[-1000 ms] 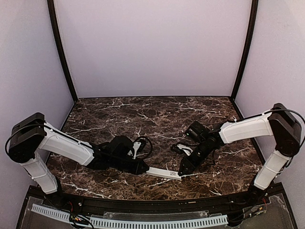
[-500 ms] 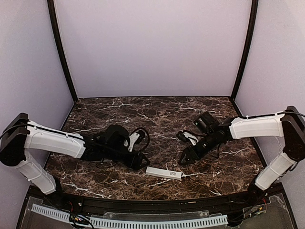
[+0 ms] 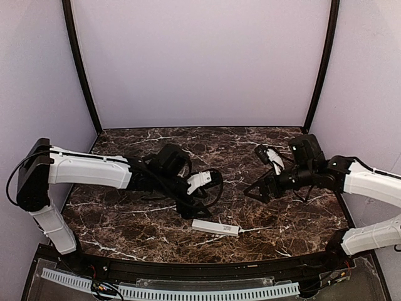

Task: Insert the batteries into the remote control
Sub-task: Pick up the remote control from the center of the board.

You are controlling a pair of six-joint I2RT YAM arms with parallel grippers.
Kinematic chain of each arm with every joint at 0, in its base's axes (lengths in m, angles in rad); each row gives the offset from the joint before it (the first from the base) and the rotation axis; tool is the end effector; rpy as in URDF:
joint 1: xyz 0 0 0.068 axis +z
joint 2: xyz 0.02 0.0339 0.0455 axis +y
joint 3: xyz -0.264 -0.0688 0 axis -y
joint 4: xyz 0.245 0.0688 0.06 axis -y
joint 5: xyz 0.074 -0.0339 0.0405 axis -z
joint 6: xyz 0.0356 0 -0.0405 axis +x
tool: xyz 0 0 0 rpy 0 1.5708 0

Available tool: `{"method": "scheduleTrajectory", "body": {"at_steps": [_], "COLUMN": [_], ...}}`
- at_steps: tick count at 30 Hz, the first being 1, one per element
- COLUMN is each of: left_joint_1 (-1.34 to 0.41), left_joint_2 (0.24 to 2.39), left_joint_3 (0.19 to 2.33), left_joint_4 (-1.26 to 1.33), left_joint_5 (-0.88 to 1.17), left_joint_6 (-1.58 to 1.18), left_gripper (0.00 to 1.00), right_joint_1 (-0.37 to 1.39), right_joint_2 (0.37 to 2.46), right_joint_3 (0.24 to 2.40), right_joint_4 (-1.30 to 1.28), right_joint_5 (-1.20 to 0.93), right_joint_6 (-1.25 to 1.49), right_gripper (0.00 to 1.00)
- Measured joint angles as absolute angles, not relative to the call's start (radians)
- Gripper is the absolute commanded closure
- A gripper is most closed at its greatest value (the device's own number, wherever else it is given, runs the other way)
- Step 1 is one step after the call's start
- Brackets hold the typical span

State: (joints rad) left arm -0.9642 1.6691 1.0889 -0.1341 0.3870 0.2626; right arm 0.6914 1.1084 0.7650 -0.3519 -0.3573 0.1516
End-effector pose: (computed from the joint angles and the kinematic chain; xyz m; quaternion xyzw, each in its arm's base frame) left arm 0.1968 -0.3072 0.2220 0.5792 0.6840 -0.3043 0.3226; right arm 0.1735 0.1598 0.2550 -0.3103 0.8389 0.3175 0.3148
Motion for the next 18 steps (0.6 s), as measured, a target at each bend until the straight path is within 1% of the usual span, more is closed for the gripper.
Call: {"method": "scheduleTrajectory", "body": {"at_steps": [4, 8, 12, 18], "left_joint_1": [-0.965, -0.968, -0.981, -1.014], "left_joint_2": [1.783, 1.841, 1.88, 1.937], "left_joint_3": [1.169, 1.2, 1.232, 1.27], "left_joint_4": [-0.221, -0.287, -0.34, -0.397], "left_joint_5": [0.455, 0.481, 0.473, 0.442], "left_joint_6": [0.401, 0.482, 0.541, 0.595], "left_gripper": [0.29, 0.33, 0.38, 0.42], "right_joint_1": [0.689, 0.686, 0.685, 0.684], "right_joint_2": [0.997, 0.929, 0.915, 0.92], "right_joint_3": [0.715, 0.686, 0.667, 0.654], "right_joint_4": [-0.329, -0.306, -0.291, -0.283], "right_joint_5": [-0.342, -0.34, -0.346, -0.365], "right_joint_6": [0.171, 0.182, 0.183, 0.186], "right_gripper": [0.01, 0.01, 0.03, 0.04]}}
